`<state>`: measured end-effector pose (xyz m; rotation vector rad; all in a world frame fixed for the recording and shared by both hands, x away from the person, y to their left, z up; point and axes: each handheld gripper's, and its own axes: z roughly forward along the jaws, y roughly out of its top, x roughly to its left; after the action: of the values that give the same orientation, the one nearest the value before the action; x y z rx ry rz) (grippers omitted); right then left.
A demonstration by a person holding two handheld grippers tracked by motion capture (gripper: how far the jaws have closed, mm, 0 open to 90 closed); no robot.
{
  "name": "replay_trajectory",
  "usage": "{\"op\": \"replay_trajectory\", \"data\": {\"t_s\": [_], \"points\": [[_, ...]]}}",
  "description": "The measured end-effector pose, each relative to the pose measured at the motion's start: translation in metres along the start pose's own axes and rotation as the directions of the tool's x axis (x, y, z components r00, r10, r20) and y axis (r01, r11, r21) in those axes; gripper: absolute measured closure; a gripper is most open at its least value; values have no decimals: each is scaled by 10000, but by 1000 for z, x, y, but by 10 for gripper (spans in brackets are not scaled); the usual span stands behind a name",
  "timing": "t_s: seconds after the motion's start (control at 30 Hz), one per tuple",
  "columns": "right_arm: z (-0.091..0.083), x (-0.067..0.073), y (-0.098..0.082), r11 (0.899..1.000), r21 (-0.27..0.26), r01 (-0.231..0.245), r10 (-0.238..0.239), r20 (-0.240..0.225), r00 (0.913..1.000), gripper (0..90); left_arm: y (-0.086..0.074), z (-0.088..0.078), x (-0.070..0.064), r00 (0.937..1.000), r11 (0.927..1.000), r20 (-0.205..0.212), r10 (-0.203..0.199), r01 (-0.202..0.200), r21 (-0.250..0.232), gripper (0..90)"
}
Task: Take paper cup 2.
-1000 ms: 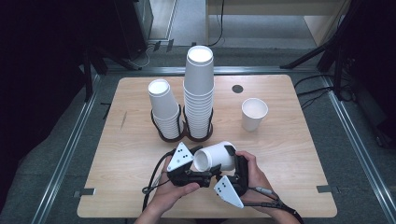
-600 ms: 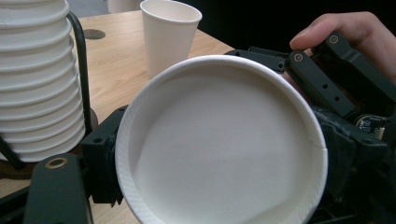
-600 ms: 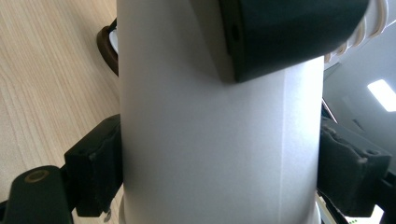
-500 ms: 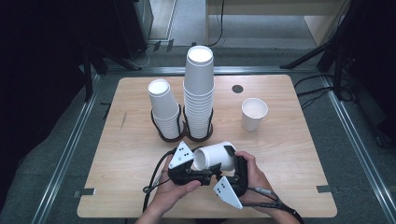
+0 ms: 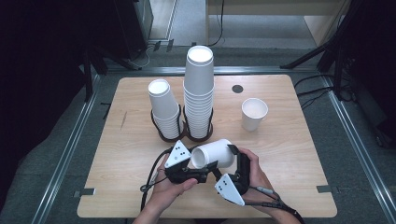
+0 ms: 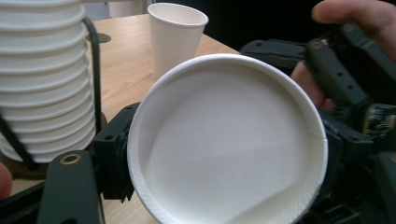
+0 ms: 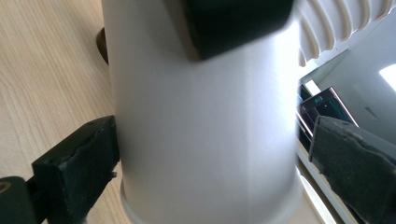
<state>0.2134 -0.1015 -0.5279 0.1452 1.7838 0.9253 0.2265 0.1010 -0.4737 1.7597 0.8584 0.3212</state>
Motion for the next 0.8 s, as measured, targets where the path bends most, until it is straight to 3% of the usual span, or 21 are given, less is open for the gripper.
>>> {"op": "replay_trajectory", "data": {"t_s": [0.2,0.3,0.37,0.47,0.57,0.67,0.7,0.73,0.8], "points": [[-10,-12,2,9962,-116,-858,857,-87,9963,0,0,-3,5,9992,9996,-394,-74,62,-291,227],[-15,-17,0,9915,-16,-1302,1302,-41,9915,0,-1,-4,5,9981,9989,-600,99,-126,-443,227],[-19,-20,-1,9847,48,-1741,1741,-10,9847,0,-1,-6,6,9980,9985,-636,-3,-32,-545,227],[-25,-24,0,9675,14,-2528,2528,210,9673,0,-1,-9,6,9976,9968,-684,-100,45,-800,226],[-33,-26,7,9346,-86,-3556,3556,421,9337,0,-1,-9,7,9971,9953,-758,-108,34,-967,226],[-35,-27,10,9031,-76,-4295,4292,557,9015,0,-2,-9,8,9966,9950,-814,-125,43,-1001,226],[-34,-28,10,8848,-57,-4660,4655,590,8831,0,-2,-9,9,9966,9948,-805,-149,67,-1012,226],[-33,-30,11,8586,-55,-5126,5120,606,8569,0,-2,-10,9,9968,9946,-782,-153,71,-1035,226],[-33,-34,13,7961,-109,-6050,6046,552,7946,2,-2,-11,10,9972,9940,-732,-182,102,-1087,226]]}}
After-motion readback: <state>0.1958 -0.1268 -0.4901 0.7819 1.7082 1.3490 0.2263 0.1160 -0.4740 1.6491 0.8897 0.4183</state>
